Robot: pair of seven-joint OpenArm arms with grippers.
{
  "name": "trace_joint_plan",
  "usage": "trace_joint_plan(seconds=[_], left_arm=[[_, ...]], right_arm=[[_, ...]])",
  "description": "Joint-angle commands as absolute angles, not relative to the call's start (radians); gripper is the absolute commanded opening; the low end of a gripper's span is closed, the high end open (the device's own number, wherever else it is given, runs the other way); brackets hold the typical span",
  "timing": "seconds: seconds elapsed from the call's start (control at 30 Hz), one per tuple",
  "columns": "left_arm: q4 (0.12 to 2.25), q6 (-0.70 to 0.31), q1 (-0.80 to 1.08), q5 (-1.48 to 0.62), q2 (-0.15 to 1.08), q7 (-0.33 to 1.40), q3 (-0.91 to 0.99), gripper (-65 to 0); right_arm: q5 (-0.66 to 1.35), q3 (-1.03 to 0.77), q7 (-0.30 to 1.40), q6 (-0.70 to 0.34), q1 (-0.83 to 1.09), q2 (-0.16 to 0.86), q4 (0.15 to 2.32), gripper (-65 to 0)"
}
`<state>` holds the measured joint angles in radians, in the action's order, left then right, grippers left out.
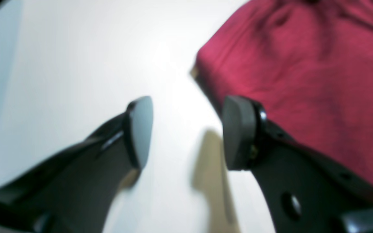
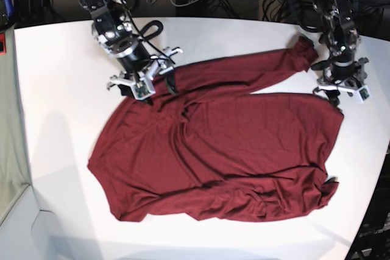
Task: Layout the t-shirt on the table in an organized manner, then fold the t-shirt properly
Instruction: 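Grasp the shirt edge near the sleeve with the left gripper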
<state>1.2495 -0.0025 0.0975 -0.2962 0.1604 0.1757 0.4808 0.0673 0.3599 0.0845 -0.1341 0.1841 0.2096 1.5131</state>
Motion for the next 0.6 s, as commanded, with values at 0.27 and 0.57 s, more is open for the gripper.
trace_joint_plan(seconds=[0.27, 0.57], left_arm=[[1.184, -0.005, -0.007, -0.294, 0.151, 0.145, 0.479, -32.0], [1.17, -0.005, -0.021, -0.292, 0.119, 0.145, 0.478, -46.9]], right_arm=[[0.067, 0.355, 0.058, -0.137, 0.206, 0.213, 1.534, -26.9], [0.065, 0.355, 0.059, -0.137, 0.208, 0.213, 1.534, -26.9]])
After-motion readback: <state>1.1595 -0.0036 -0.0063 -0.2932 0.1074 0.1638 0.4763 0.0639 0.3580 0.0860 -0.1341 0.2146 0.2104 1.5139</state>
